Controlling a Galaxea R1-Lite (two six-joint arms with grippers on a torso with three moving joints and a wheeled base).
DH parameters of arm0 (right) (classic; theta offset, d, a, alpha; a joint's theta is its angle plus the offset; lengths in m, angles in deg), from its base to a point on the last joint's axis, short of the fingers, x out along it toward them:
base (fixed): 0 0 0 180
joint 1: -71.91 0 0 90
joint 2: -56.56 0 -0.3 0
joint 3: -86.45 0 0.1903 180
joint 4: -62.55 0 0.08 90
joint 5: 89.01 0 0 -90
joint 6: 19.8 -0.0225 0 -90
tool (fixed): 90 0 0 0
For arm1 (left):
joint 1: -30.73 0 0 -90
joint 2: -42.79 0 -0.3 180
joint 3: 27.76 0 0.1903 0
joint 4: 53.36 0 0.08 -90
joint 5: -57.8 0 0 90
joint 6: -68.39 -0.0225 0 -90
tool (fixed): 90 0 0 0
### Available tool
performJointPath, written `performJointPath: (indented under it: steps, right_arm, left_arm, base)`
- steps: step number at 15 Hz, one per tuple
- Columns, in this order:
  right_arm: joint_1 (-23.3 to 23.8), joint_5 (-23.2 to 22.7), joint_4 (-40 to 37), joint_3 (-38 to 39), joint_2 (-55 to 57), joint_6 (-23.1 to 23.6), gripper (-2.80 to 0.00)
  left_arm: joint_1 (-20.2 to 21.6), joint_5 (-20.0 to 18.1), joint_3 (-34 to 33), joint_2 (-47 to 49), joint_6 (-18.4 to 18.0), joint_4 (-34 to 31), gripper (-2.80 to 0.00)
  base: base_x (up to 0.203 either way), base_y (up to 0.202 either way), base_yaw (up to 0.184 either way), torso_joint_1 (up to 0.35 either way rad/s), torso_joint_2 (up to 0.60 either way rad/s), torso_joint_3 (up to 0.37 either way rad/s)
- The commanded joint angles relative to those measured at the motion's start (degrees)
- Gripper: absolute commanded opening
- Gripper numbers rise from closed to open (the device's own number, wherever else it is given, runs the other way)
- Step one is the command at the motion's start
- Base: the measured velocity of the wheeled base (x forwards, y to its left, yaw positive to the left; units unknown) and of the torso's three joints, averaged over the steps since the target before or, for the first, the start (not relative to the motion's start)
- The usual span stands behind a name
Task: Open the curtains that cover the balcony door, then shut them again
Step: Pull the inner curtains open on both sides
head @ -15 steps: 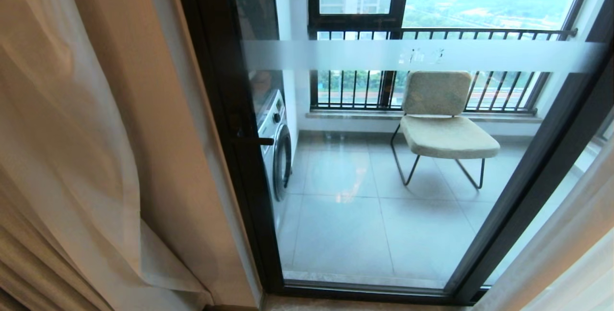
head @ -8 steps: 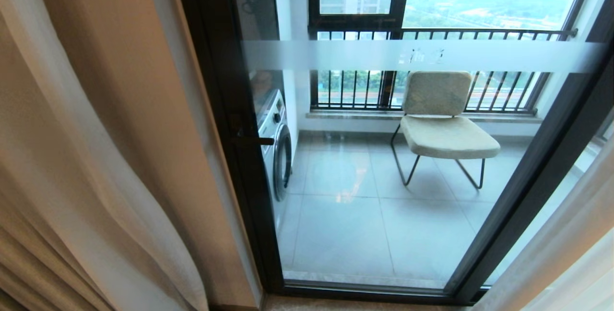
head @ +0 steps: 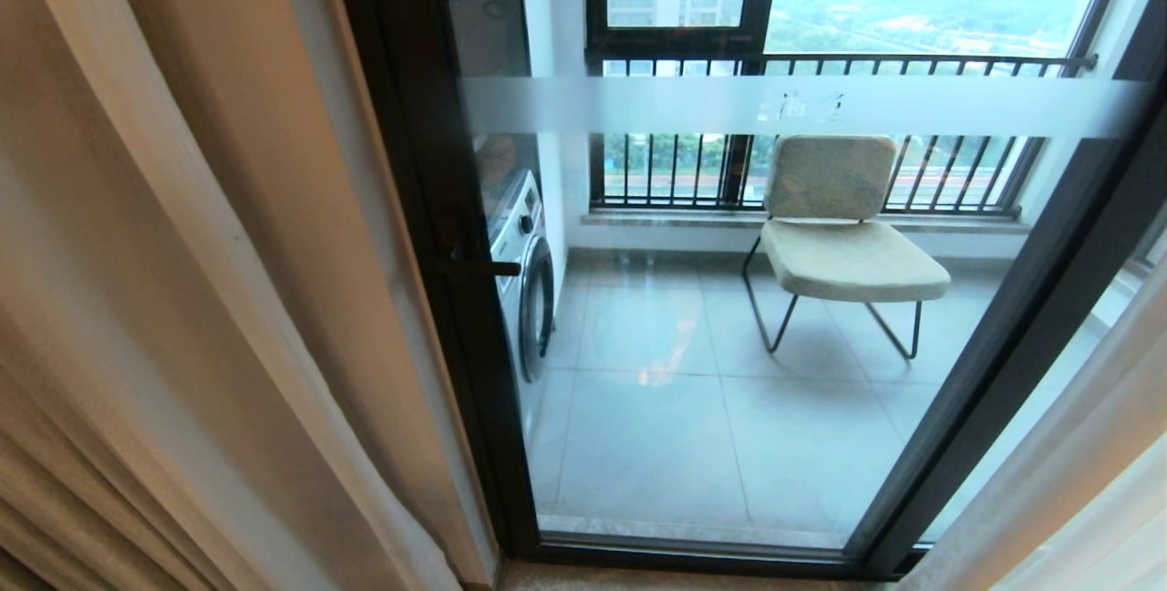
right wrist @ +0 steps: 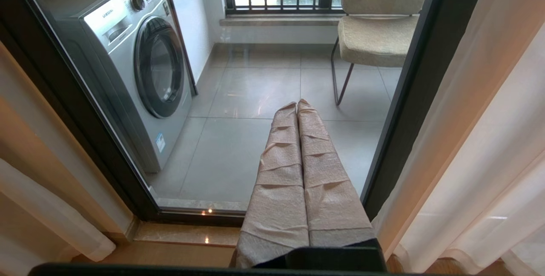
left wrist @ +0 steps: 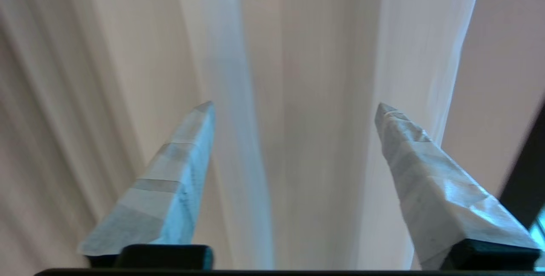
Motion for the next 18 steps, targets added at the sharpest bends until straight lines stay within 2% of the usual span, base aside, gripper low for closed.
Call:
performJointPath:
  steps: [1,7,9,13,14,18]
  right_arm:
    - [0.0,0.0,0.0,0.0,0.0,0.0,-2.8]
    - [0.0,0.0,0.0,0.0,0.0,0.0,-2.8]
    - [0.0,0.0,0.0,0.0,0.1,0.0,-2.8]
    - [0.0,0.0,0.0,0.0,0.0,0.0,-2.8]
    - [0.0,0.0,0.0,0.0,0.0,0.0,-2.8]
    - [0.0,0.0,0.0,0.0,0.1,0.0,-2.8]
  left_arm:
    - [0.0,0.7,-8.0,-9.6,0.1,0.1,0.0]
    - [-0.1,1.2,-28.7,-27.1,0.0,-0.4,0.0]
    - [-0.1,1.2,-31.0,-28.9,0.0,-0.5,0.0]
    - [-0.1,1.1,-31.3,-28.9,0.0,-0.5,0.0]
    - [-0.1,0.7,-31.3,-28.9,0.1,-0.5,-2.8]
    - [-0.2,0.6,-33.0,-29.1,0.1,-0.4,-2.8]
  base:
    - [0.0,0.0,0.0,0.0,0.0,0.0]
    - [0.0,0.0,0.0,0.0,0.0,0.0]
    - [0.0,0.0,0.0,0.0,0.0,0.0]
    - [0.0,0.0,0.0,0.0,0.0,0.0]
    - [0.0,0.0,0.0,0.0,0.0,0.0]
    - [0.0,0.0,0.0,0.0,0.0,0.0]
